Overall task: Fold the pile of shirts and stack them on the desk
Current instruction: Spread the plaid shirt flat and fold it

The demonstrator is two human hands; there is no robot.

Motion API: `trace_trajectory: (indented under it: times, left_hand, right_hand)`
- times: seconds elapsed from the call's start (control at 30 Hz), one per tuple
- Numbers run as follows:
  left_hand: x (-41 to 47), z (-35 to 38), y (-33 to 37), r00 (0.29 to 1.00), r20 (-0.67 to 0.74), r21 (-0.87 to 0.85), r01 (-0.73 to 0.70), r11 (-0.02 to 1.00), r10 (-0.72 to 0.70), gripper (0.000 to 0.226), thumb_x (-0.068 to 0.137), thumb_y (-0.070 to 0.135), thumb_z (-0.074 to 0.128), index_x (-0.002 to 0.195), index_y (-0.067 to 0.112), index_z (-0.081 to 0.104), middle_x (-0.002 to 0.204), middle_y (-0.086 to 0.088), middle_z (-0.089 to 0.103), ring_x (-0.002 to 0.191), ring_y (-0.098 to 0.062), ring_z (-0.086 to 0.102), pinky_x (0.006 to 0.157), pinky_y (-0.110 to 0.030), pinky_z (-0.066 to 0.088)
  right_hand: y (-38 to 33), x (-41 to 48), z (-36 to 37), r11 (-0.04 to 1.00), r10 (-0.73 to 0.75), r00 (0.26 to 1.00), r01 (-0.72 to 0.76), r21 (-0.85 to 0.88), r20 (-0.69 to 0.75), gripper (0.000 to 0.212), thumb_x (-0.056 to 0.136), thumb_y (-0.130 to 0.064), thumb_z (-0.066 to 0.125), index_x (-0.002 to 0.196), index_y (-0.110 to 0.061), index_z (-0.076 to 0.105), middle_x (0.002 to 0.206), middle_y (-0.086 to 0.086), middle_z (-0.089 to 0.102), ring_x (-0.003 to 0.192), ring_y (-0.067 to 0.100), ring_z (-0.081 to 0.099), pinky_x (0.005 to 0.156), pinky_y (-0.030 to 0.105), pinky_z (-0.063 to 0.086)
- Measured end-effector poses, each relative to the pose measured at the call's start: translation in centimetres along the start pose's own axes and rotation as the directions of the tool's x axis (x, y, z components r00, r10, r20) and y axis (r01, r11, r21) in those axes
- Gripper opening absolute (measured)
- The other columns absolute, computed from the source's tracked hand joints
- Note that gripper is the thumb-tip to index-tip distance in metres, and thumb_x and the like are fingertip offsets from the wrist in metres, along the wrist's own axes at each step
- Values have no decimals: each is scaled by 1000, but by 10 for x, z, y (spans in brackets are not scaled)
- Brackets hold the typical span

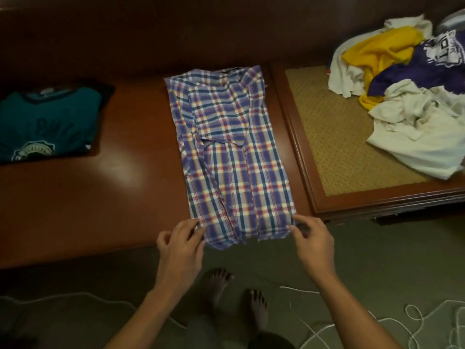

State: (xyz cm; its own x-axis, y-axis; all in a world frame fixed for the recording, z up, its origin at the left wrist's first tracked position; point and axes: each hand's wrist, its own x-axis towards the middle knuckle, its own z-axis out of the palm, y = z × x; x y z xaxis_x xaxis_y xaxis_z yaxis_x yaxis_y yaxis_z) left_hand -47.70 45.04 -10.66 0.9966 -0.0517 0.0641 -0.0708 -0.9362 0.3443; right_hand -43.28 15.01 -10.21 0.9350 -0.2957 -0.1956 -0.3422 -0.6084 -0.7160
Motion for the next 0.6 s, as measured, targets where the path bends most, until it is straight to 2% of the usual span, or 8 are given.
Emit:
trace_trajectory:
  times: [0.07, 0.13, 0.2, 0.27, 0.33, 0.4, 0.53, 0.6]
  left_hand:
    - [-16, 4, 12, 983, -103, -72, 148, 986, -155, 22, 86, 12, 74, 107, 19, 73, 111, 0, 65, 107, -20, 57, 90, -44, 39]
    - [-29, 10, 23, 882, -88, -292, 422, 858, -464, 14, 87, 10, 76, 97, 19, 71, 94, 4, 65, 90, -20, 61, 82, -43, 48]
    - [-36, 23, 29, 679, 130, -542, 659, 522, -722, 18, 87, 10, 77, 102, 17, 70, 87, 6, 67, 88, -21, 67, 81, -36, 52]
    - [-36, 37, 33, 581, 398, -625, 738, 254, -710, 37, 89, 10, 76, 124, 12, 64, 92, 3, 69, 89, -19, 67, 83, -30, 49]
    - [-28, 43, 39, 587, 498, -642, 744, 183, -638, 50, 92, 8, 72, 139, 12, 54, 111, -3, 68, 94, -16, 62, 86, -29, 46]
    - [-19, 44, 47, 584, 548, -651, 747, 133, -598, 44, 96, 4, 65, 136, 15, 52, 121, 4, 59, 105, -11, 54, 92, -29, 42]
    - [-12, 46, 47, 558, 599, -575, 799, 176, -575, 18, 98, 11, 64, 114, 17, 60, 98, 7, 59, 100, -13, 56, 86, -29, 39]
    - [-17, 48, 42, 541, 614, -543, 818, 190, -575, 11, 95, 15, 68, 105, 16, 62, 96, 6, 63, 96, -15, 61, 84, -31, 43]
  right_hand:
    - [6, -7, 0, 987, 138, 989, -133, 87, -52, 14, 90, -15, 75, 103, -20, 71, 99, 0, 69, 87, 20, 69, 82, 35, 54]
    - [9, -10, 1, 933, 324, 946, -314, 176, -29, 13, 93, -17, 72, 105, -18, 69, 96, 1, 71, 69, 18, 71, 68, 32, 54]
    - [16, -10, 7, 875, 417, 906, -423, 237, 75, 19, 94, -17, 71, 111, -17, 64, 97, -2, 69, 59, 16, 71, 62, 32, 53]
    - [23, -7, 15, 855, 425, 884, -462, 236, 193, 26, 94, -15, 71, 116, -19, 56, 101, -5, 68, 63, 19, 73, 61, 36, 55]
    - [31, -4, 24, 839, 412, 862, -485, 246, 294, 30, 95, -12, 69, 118, -22, 52, 110, -4, 65, 65, 21, 73, 49, 32, 48]
    - [36, -1, 30, 846, 382, 850, -479, 232, 363, 30, 95, -10, 68, 117, -23, 53, 113, 0, 67, 71, 22, 70, 49, 28, 47]
    - [41, -1, 29, 898, 332, 817, -427, 108, 471, 27, 96, -16, 67, 120, -26, 64, 116, -2, 70, 99, 17, 65, 88, 42, 55]
    - [45, -5, 24, 885, 339, 774, -456, 99, 535, 24, 97, -19, 64, 119, -29, 64, 112, -2, 69, 85, 10, 61, 75, 33, 52]
